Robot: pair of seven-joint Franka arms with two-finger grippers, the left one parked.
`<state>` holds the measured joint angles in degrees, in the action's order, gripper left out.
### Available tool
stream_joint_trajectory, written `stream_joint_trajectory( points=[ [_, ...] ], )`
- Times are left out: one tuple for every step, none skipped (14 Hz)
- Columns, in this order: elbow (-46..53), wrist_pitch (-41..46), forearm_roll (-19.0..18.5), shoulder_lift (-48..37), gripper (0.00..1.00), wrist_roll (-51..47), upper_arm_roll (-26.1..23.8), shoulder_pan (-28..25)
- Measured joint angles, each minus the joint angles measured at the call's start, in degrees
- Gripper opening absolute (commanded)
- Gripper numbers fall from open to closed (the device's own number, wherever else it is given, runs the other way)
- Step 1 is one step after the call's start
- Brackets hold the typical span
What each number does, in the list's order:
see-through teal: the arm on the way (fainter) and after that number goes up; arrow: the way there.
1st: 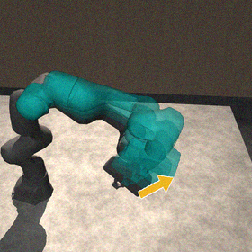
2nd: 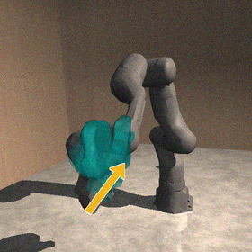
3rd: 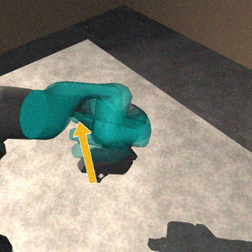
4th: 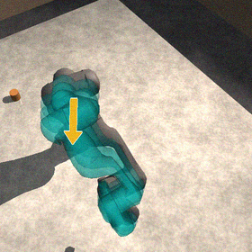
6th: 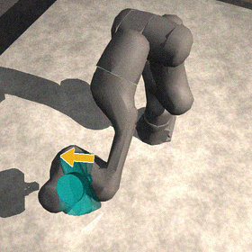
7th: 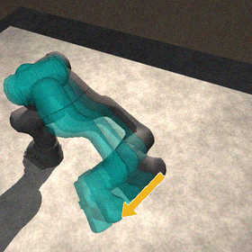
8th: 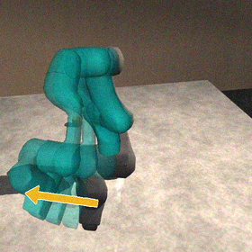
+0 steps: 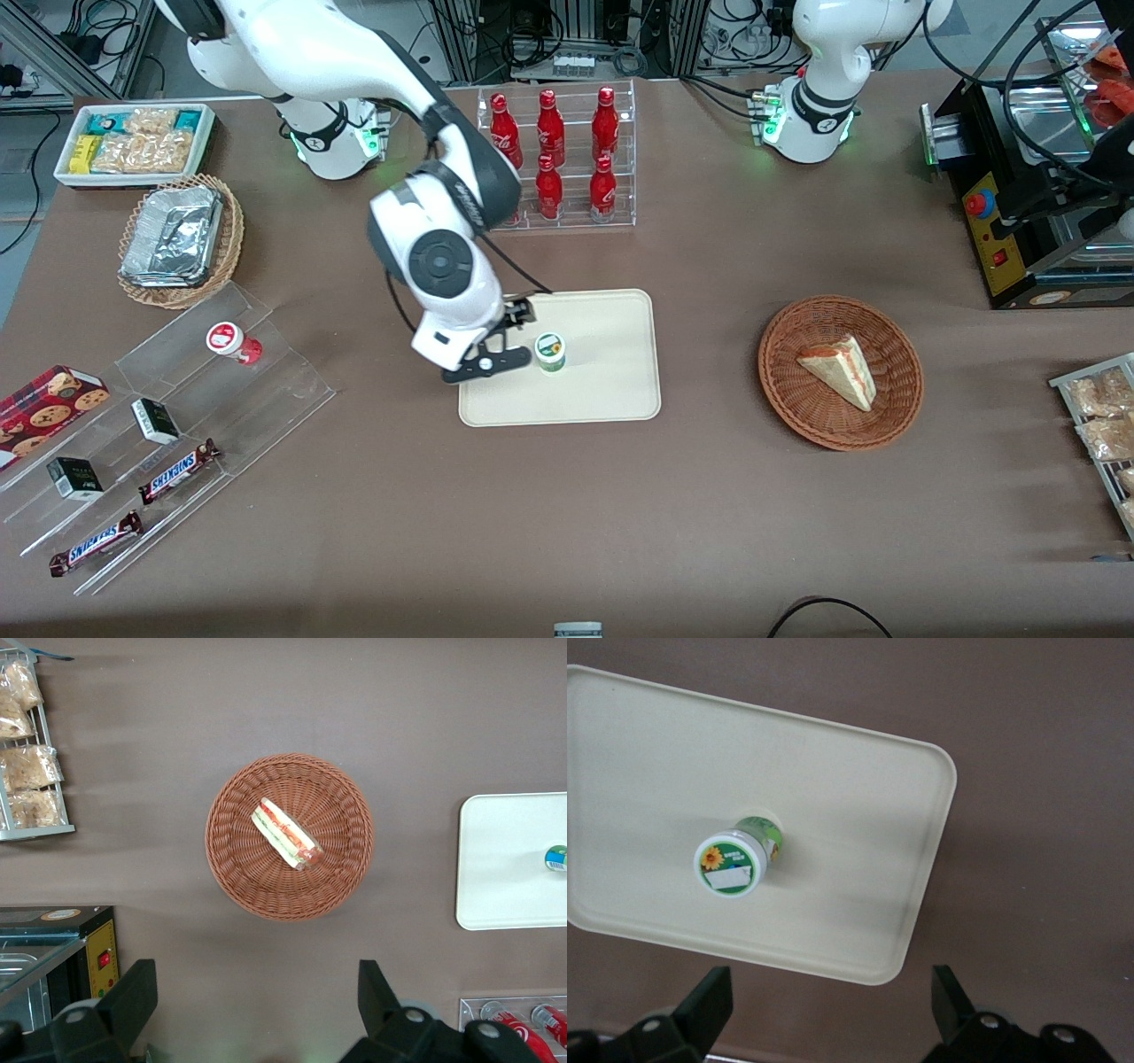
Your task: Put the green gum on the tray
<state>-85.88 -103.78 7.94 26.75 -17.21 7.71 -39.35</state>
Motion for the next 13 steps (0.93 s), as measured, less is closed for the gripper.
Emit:
stream_joint_trajectory(
  points=[
    [0.10, 1.99, -0.35, -1.42, 1.00, 1.46, 0.03, 0.93],
    [0.14, 3.88, -0.63, -2.79, 1.00, 2.75, 0.08, 1.84],
    [0.14, 5.68, -0.73, -4.11, 1.00, 3.98, 0.11, 2.84],
    [0.15, 7.25, -0.78, -5.33, 1.00, 5.22, 0.14, 4.02],
    [0.13, 8.57, -0.81, -6.57, 1.00, 6.88, 0.16, 5.48],
    [0.10, 9.38, -0.82, -7.80, 1.00, 8.82, 0.20, 7.01],
    [0.07, 10.19, -0.96, -8.99, 1.00, 10.34, 0.23, 8.50],
    [-0.03, 11.21, -1.47, -10.22, 1.00, 11.14, 0.25, 9.87],
    [-0.13, 12.45, -2.61, -11.31, 1.00, 11.68, 0.25, 10.89],
    [-0.29, 13.64, -3.94, -12.39, 1.00, 11.92, 0.24, 11.69],
    [-0.58, 14.64, -5.17, -13.34, 1.00, 11.96, 0.24, 12.36],
    [-0.94, 15.36, -5.76, -14.17, 1.00, 11.97, 0.22, 13.14],
    [-1.47, 15.71, -6.10, -14.94, 1.00, 11.98, 0.21, 14.17]
  ],
)
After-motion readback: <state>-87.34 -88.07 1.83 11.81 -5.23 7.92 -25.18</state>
